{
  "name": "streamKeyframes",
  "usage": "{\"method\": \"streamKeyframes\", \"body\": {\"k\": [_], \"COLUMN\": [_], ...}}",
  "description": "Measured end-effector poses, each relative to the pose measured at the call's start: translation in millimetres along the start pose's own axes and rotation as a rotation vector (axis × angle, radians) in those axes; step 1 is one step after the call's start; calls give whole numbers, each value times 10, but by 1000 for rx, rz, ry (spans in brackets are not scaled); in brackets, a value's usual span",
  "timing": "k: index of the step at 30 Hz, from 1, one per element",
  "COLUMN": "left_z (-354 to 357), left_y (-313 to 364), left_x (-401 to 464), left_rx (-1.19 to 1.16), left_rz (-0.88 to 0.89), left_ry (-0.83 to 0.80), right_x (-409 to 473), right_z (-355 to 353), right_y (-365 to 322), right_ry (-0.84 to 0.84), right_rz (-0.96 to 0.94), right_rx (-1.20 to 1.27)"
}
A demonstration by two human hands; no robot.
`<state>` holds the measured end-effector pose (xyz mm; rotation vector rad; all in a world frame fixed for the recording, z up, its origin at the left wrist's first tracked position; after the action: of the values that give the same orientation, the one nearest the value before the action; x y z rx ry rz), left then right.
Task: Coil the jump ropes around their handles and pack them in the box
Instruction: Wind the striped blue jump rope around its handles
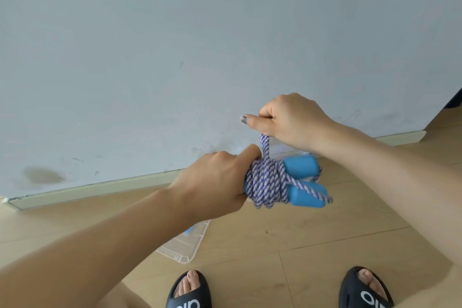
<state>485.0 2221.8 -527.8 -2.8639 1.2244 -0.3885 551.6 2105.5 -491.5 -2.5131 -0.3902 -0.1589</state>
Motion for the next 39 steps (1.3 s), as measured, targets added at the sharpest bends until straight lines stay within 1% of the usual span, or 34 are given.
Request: {"method": "streamKeyframes", "body": {"k": [2, 5, 7, 9, 11, 14, 15, 17, 22, 26, 29, 31, 33, 36, 38, 39], "left_z": [-79, -190, -223, -216, -185, -51, 5, 133, 323, 316, 316, 270, 192, 89, 54, 25], "left_y": [-67, -167, -245, -373, -548, -838, -907, -977, -1001, -794, -509, -352, -257, -152, -150, -180], "left_x": [-9, -28, -29, -10, 19, 20, 13, 7, -42, -30, -1, 13, 16, -27, -54, -61], "left_rx": [-81, -222, -302, -328, -321, -377, -389, -337, -108, -5, 40, 61, 56, -21, -100, -148], "left_rz": [-28, -100, -171, -272, -379, -547, -592, -619, -580, -397, -242, -154, -82, 30, 35, 4], "left_ry": [75, 174, 221, 239, 231, 179, 150, 82, -74, -140, -194, -180, -98, 26, 50, 67], "right_x": [62, -3, -184, -360, -423, -526, -591, -714, -727, -518, -309, -173, -63, -28, -36, -53], "right_z": [95, 351, 581, 743, 794, 760, 750, 691, 207, -142, -189, -149, -69, 147, 318, 401], "right_y": [150, 471, 715, 744, 541, 241, 155, -14, -510, -590, -542, -438, -247, -22, 173, 289], "right_ry": [-42, -118, -221, -297, -280, -187, -184, -186, -54, 59, 109, 81, 5, -115, -151, -165], "right_rz": [76, 268, 375, 431, 402, 369, 341, 282, 18, -115, -174, -158, -97, -27, 89, 161], "right_rx": [169, 379, 380, 422, 434, 523, 501, 391, 61, -62, -99, -107, -59, 148, 316, 382]}}
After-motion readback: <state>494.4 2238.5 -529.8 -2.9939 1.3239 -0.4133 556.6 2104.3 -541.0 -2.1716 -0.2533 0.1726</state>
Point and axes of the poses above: each hand's wrist, its own x-axis towards the middle knuckle, its own z-axis out of the palm, y = z × x, the point moved 8 cm from there along x, towards the middle knuckle, and after that the axes turned 13 degrees about x, right-handed, at the moved point
